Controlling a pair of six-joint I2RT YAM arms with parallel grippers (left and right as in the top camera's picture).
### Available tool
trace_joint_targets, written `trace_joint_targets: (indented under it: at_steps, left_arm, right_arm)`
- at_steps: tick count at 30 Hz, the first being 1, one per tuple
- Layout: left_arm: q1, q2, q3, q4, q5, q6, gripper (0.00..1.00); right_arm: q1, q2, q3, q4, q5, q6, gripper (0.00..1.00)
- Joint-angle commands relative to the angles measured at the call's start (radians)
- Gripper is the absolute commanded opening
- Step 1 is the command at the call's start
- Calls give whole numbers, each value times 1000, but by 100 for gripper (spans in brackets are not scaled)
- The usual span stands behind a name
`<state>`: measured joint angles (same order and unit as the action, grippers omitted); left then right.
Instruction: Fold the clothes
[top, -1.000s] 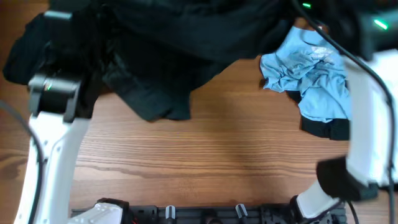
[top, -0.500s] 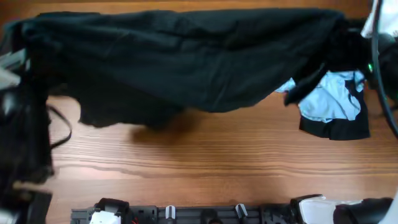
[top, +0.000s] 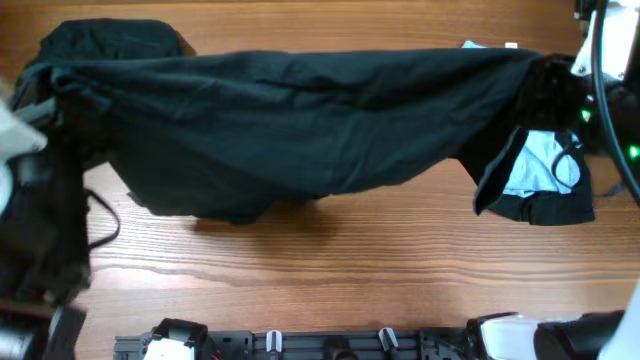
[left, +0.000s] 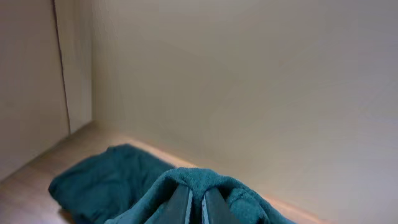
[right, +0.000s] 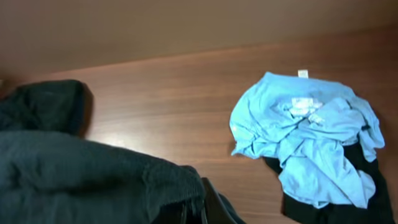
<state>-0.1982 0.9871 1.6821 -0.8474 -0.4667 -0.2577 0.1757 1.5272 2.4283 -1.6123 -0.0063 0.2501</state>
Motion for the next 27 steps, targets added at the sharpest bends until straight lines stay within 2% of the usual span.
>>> trace_joint_targets:
  at_steps: [1, 7, 12, 16, 17, 18, 20, 21, 23, 27]
  left_arm:
    - [-2, 164, 6, -11, 52, -20, 4]
    - [-2, 426, 6, 6, 89, -24, 4]
    - [-3, 557, 6, 26, 112, -39, 4]
    - [-3, 618, 6, 47, 126, -39, 4]
    - [-3, 631, 6, 51, 142, -39, 4]
    - [-3, 640, 6, 55, 154, -39, 4]
    - [-3, 657, 6, 66, 164, -39, 4]
    - [-6, 661, 6, 70, 164, -39, 4]
    - [-11, 668, 6, 85, 163, -39, 4]
    - [-19, 668, 6, 116, 163, -38, 4]
  right_arm:
    - [-28, 144, -7, 5, 10, 14, 4]
    - [-137, 490, -7, 74, -54, -43, 4]
    - [-197, 799, -7, 195, -153, -68, 4]
    - [-196, 943, -7, 262, -153, -67, 4]
    - [-196, 960, -7, 273, -158, -68, 9]
    - [-196, 974, -7, 286, -173, -80, 26]
    - [-197, 980, -7, 304, -208, -117, 76]
    - [-197, 975, -6, 305, -209, -119, 84]
    - [-197, 951, -6, 289, -220, -123, 88]
    - [-196, 864, -6, 204, -307, -147, 87]
